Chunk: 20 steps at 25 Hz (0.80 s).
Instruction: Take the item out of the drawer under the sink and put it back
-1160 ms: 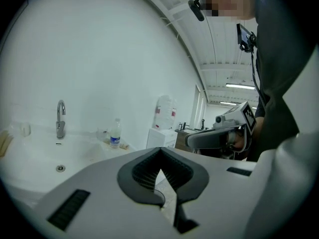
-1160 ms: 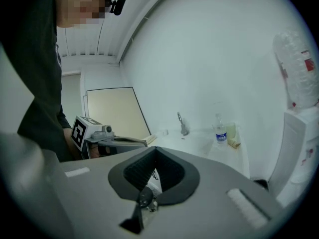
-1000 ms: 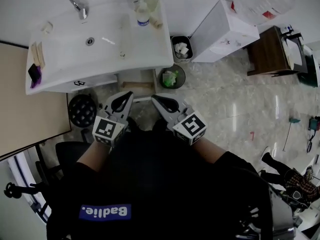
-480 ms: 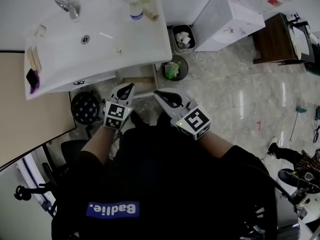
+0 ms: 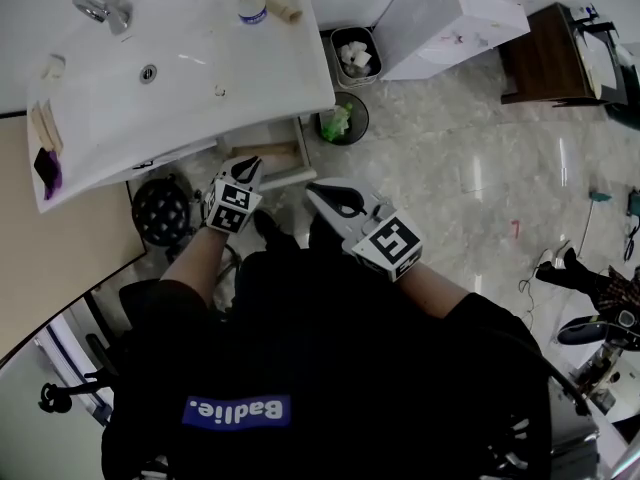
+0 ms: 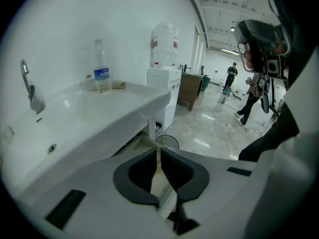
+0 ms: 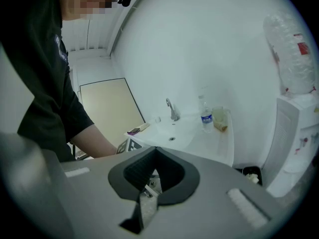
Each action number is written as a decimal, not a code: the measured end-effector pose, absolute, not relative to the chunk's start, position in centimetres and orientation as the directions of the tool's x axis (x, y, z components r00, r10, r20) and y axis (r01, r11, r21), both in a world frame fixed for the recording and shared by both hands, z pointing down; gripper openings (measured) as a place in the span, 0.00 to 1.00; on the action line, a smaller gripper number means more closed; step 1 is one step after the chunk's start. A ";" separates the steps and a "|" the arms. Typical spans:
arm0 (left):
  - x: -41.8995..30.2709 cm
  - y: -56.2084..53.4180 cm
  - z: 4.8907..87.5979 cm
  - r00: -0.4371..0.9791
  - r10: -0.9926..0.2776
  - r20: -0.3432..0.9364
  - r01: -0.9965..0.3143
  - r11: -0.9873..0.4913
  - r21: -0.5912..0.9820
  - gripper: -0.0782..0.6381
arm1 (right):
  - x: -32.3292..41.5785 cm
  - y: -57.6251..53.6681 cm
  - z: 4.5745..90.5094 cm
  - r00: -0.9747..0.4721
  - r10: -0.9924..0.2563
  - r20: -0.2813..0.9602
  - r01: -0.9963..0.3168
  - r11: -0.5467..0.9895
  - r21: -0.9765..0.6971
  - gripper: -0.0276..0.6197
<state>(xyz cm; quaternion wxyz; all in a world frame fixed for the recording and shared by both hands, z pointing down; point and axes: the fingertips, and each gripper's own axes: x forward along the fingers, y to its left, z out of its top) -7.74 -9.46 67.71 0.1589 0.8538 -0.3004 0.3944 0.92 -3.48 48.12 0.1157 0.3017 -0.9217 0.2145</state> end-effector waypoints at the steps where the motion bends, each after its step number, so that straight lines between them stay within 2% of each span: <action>1: -7.7 -9.5 68.4 0.504 -0.371 0.780 -0.627 -0.778 0.036 0.12 | 0.8 -3.5 48.4 -0.791 -0.504 0.347 -0.605 0.726 -0.327 0.05; 6: -7.2 -10.0 71.3 0.480 -0.303 0.823 -0.565 -0.825 0.026 0.12 | 0.6 -3.8 48.8 -0.790 -0.501 0.354 -0.606 0.725 -0.326 0.05; 9: -6.8 -10.3 72.7 0.470 -0.264 0.842 -0.526 -0.850 0.027 0.20 | 0.6 -4.3 49.3 -0.782 -0.509 0.359 -0.616 0.717 -0.327 0.05; 14: -6.7 -10.7 75.9 0.435 -0.207 0.876 -0.459 -0.888 0.018 0.22 | 1.0 -4.4 50.4 -0.766 -0.519 0.379 -0.636 0.699 -0.328 0.05; 20: -7.5 -10.1 80.6 0.355 -0.103 0.929 -0.301 -0.953 0.010 0.26 | 2.0 -3.6 52.2 -0.741 -0.526 0.417 -0.664 0.669 -0.335 0.05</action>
